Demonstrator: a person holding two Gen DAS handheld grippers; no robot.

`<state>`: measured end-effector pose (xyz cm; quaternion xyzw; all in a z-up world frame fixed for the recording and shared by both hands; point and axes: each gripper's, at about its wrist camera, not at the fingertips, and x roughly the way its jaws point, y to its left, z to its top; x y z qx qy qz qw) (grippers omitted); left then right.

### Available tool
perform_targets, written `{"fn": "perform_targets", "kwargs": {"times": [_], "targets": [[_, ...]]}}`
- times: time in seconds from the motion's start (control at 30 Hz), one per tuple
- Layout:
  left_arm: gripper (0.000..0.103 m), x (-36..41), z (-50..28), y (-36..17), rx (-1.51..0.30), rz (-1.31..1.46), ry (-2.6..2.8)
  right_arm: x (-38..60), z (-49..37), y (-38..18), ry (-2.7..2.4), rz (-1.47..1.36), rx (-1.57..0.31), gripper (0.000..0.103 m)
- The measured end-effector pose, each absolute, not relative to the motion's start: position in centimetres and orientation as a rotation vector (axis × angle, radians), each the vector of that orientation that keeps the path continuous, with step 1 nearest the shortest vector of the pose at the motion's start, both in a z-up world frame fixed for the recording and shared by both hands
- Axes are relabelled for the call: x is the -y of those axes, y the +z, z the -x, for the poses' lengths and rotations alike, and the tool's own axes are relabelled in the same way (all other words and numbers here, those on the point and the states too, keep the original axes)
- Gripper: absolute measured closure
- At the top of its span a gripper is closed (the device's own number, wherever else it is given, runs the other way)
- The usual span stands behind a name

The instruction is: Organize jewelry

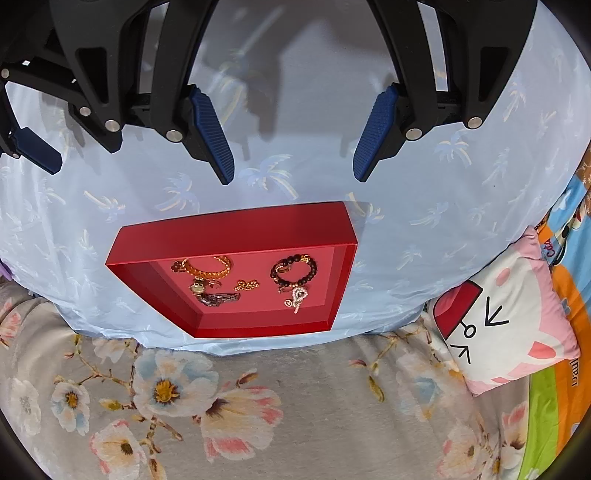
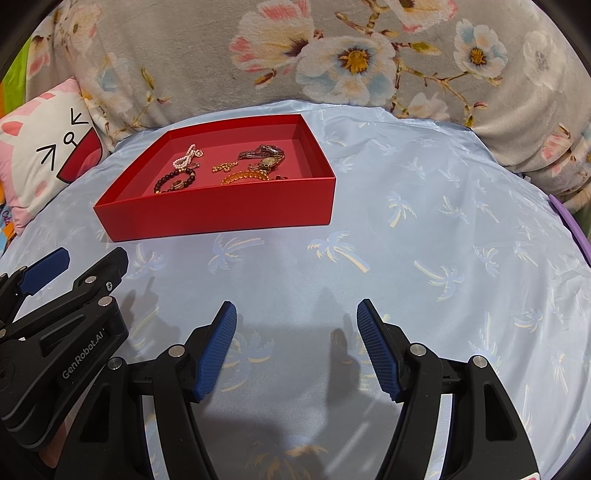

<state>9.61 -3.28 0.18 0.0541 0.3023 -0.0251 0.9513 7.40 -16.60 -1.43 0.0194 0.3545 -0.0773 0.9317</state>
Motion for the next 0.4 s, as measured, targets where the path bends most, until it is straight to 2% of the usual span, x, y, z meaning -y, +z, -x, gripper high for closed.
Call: {"fn": "perform_targets", "kwargs": {"times": [0.4], "targets": [[0.038,3.35,-9.56,0.20,-0.611,-0.117,-0.051,16.36,-7.51,-1.60,-0.180,-0.014,-0.727,0.036]]}}
